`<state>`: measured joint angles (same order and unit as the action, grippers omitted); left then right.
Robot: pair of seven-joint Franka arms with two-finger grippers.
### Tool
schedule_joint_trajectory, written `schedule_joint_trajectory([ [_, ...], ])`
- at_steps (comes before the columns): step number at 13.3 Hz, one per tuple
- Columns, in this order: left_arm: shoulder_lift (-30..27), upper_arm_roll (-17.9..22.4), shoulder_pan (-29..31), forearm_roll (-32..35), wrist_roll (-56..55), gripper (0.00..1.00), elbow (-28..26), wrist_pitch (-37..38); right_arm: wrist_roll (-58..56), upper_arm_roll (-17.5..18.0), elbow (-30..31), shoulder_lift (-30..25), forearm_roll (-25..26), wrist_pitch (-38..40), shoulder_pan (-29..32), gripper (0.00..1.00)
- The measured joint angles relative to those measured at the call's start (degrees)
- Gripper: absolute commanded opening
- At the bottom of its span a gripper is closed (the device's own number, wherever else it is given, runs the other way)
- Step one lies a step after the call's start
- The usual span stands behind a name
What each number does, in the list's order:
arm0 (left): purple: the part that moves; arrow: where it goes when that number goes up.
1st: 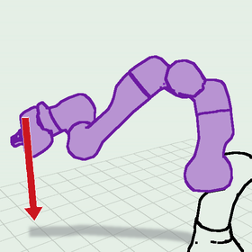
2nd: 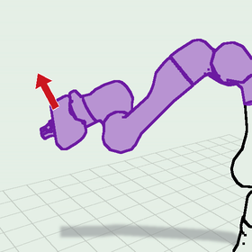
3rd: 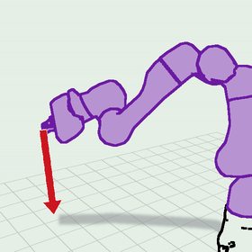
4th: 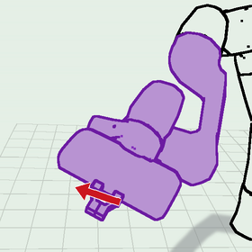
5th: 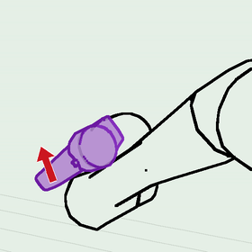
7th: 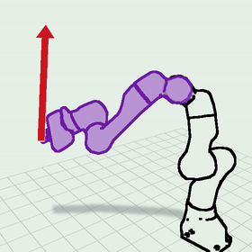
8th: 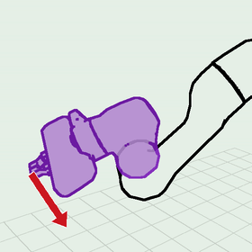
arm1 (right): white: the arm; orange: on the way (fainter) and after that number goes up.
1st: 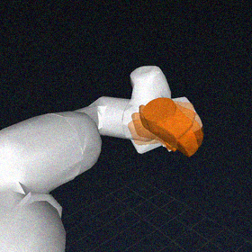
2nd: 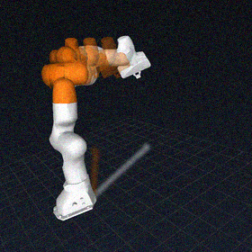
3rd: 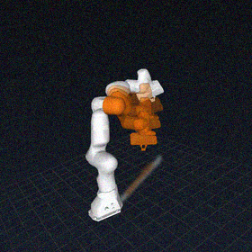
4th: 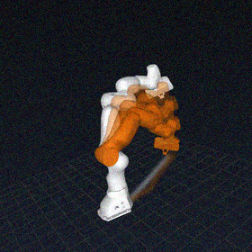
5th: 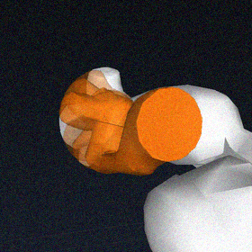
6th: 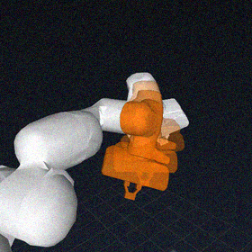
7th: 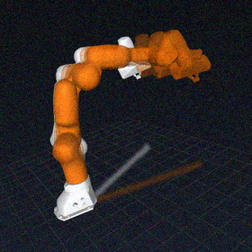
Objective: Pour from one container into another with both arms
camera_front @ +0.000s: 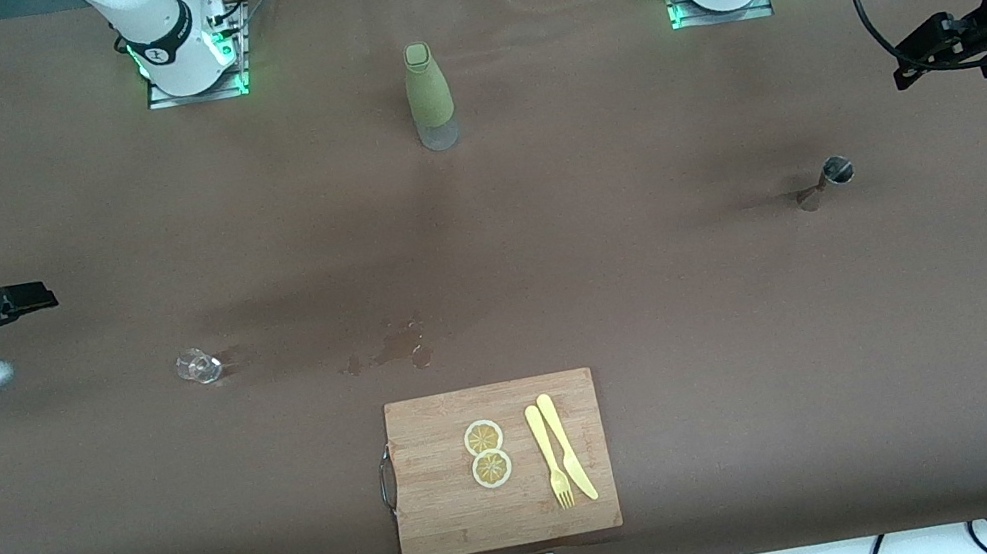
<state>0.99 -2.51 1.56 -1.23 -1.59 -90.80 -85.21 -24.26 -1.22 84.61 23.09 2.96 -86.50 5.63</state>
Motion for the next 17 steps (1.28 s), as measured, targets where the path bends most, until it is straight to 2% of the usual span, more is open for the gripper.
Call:
schedule_joint_trajectory([
  [4, 0.31, 0.09, 1.68, 0.01, 0.75, 1.00, -2.27, -1.85, -5.39, 0.00, 0.00, 1.77, -0.01, -0.54, 1.05, 1.00],
  [7, 1.28, 0.64, 5.79, 0.00, 7.93, 1.00, -4.34, -4.84, -11.99, 0.00, 0.00, 3.27, -0.02, -3.37, 1.08, 1.00],
  [9, 2.97, 2.44, 7.85, -1.31, 15.05, 1.00, -4.98, -6.42, -17.94, -0.01, 0.01, 4.70, -0.40, -6.08, 1.68, 1.00],
  [13, 7.32, 5.18, 11.95, -6.48, 30.21, 1.00, -5.38, -8.87, -28.81, -0.07, 0.05, 8.32, -7.16, -9.97, 5.33, 1.00],
  [17, 11.55, 9.39, 12.79, -12.95, 44.25, 1.00, -5.54, -9.13, -33.54, 0.18, 0.05, 9.67, -10.60, -13.27, 5.79, 1.00],
])
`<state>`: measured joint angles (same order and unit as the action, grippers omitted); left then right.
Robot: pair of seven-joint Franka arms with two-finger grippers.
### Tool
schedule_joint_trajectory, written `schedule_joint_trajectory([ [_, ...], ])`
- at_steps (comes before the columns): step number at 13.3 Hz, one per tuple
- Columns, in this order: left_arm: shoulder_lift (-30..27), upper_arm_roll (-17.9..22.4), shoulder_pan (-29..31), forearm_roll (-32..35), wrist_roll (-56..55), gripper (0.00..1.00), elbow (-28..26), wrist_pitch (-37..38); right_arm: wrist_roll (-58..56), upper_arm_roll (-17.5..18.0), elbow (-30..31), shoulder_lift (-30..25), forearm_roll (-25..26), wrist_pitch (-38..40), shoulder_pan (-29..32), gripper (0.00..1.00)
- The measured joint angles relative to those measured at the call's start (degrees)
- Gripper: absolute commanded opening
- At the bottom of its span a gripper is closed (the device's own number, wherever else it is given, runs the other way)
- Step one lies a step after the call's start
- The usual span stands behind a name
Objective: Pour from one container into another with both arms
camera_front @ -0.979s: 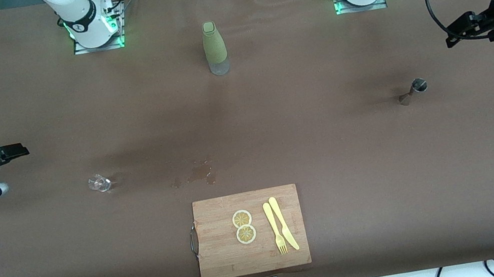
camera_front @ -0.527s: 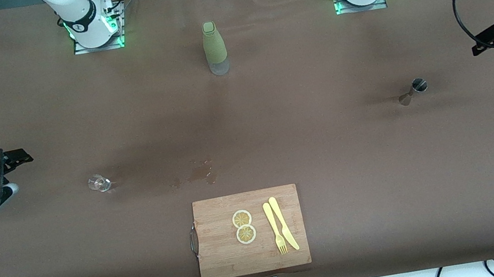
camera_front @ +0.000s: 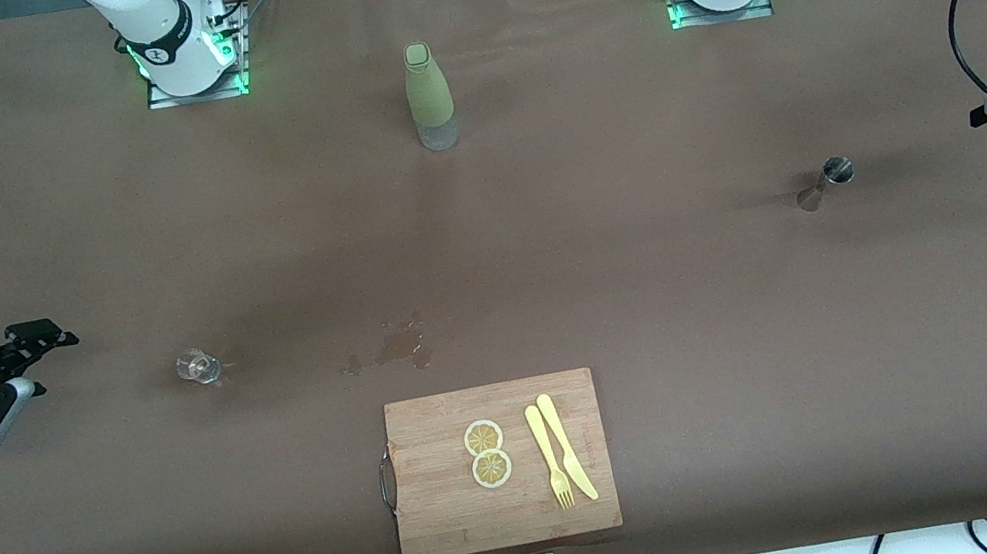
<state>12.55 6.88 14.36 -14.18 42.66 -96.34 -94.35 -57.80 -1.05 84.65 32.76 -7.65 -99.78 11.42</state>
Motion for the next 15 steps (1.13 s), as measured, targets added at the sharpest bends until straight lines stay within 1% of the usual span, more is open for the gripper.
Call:
schedule_joint_trajectory([
  [3, 4.64, 1.25, 1.66, -6.33, 13.99, 1.00, -0.08, -0.11, -2.87, 0.05, 0.00, 0.67, -3.20, -1.47, -0.15, 1.00],
  [9, 14.55, 1.38, 6.23, -17.32, 38.77, 1.00, -0.11, -0.39, -10.20, 0.09, 0.07, 2.71, -8.34, -4.47, -0.25, 1.00],
  [12, 19.48, 1.38, 7.86, -22.55, 52.30, 1.00, -0.11, -0.31, -15.49, 0.09, 1.82, 2.71, -13.53, -5.55, -0.25, 1.00],
  [15, 24.60, 2.14, 8.13, -29.88, 66.32, 1.00, -0.03, 1.31, -24.13, 0.02, 6.03, 2.80, -20.03, -9.30, -0.12, 1.00],
])
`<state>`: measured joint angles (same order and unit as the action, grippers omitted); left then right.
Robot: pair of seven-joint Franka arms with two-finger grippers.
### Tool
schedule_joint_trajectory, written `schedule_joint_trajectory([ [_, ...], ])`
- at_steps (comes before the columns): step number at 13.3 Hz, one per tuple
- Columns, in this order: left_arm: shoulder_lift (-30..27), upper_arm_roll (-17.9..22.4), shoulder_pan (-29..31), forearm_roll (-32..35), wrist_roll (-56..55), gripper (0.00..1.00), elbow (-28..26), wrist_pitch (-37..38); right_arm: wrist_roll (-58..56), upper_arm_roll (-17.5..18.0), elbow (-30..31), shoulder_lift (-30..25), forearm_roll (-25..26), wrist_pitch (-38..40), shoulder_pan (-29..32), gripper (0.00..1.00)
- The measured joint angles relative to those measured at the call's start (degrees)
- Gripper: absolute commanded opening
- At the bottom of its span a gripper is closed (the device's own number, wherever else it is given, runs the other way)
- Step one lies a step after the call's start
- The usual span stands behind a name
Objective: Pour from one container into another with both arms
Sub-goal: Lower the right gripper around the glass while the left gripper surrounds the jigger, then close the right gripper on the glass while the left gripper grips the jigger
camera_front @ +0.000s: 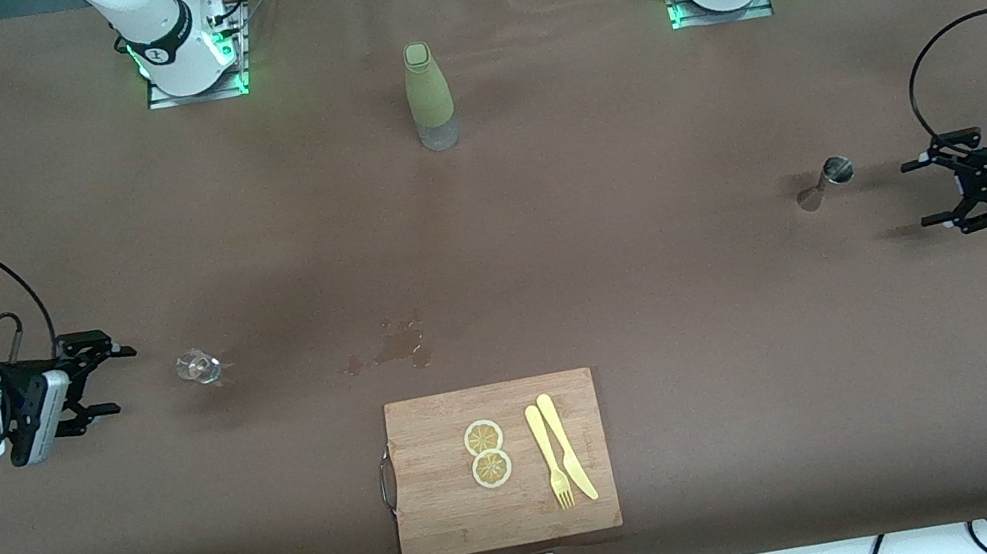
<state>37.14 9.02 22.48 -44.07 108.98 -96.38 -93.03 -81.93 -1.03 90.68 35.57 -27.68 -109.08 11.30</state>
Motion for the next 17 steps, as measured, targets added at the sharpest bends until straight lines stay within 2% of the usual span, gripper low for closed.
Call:
schedule_joint_trajectory([
  [3, 4.79, 0.38, 0.01, -5.89, 12.32, 1.00, 0.25, 2.14, -9.52, -0.14, 3.88, 0.10, -7.00, -2.07, 0.60, 1.00],
  [5, 7.01, 0.82, 0.02, -8.43, 19.23, 1.00, 0.38, 3.53, -15.55, -0.32, 6.15, 0.18, -9.92, -3.03, 1.31, 1.00],
  [10, 9.54, 1.43, 0.02, -10.46, 38.25, 1.00, 0.81, 7.07, -30.38, -1.75, 10.22, 0.60, -16.86, -4.00, 2.78, 1.00],
  [14, 12.05, 1.25, -0.50, -11.13, 45.83, 0.99, 0.81, 9.03, -45.16, -3.17, 10.64, 4.07, -25.30, -4.07, 2.89, 1.00],
  [16, 12.89, 1.13, -0.98, -11.13, 46.46, 0.96, 0.82, 9.82, -49.48, -3.56, 10.64, 5.59, -27.29, -4.07, 2.90, 1.00],
  [17, 13.14, 1.12, -1.25, -11.13, 46.55, 0.87, 0.82, 10.42, -50.87, -3.59, 10.63, 5.85, -28.27, -3.94, 2.91, 1.00],
])
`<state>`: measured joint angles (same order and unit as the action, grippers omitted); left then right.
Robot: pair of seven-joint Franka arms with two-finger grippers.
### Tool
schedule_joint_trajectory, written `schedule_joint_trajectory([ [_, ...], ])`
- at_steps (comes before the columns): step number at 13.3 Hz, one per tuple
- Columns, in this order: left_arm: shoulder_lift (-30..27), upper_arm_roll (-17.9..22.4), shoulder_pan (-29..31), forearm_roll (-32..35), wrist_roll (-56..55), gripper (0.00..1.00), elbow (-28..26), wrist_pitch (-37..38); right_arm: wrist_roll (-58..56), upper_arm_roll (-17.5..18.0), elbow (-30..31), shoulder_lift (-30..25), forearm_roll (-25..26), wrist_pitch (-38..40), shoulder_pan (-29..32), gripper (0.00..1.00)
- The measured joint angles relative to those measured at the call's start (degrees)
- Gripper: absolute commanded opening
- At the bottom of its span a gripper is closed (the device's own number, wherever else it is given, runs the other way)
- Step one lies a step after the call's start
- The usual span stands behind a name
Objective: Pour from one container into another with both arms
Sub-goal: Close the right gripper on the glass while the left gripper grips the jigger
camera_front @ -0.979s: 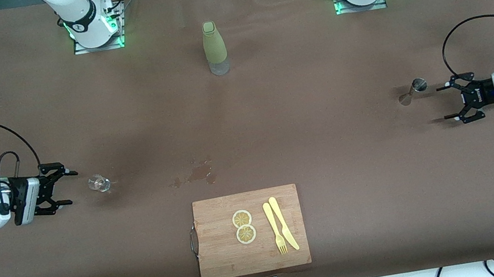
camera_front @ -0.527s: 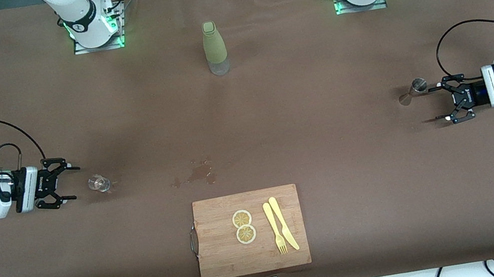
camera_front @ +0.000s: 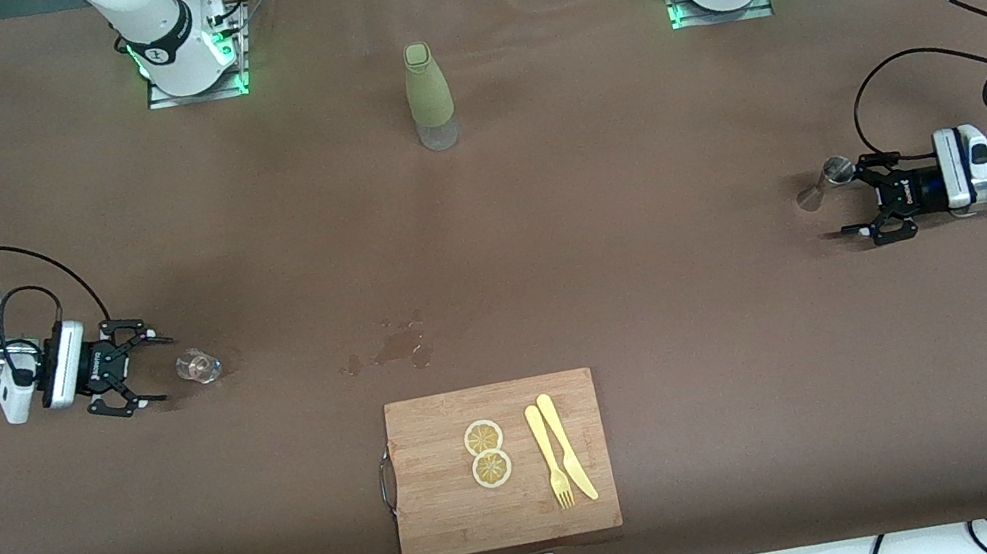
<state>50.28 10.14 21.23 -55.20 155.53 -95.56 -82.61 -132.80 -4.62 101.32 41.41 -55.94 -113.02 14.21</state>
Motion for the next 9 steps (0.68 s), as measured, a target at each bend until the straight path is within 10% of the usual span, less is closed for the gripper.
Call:
schedule_joint_trajectory([
  [4, 0.46, 0.00, -0.86, 0.00, 0.15, 0.57, 0.00, 1.10, -4.21, -0.01, 0.00, 0.28, -5.47, 3.12, 0.00, 1.00],
  [9, 0.57, 0.01, -1.21, 0.00, 0.61, 0.54, 0.00, 1.43, -5.88, -0.62, 0.02, 0.65, -6.82, 7.72, 0.01, 1.00],
])
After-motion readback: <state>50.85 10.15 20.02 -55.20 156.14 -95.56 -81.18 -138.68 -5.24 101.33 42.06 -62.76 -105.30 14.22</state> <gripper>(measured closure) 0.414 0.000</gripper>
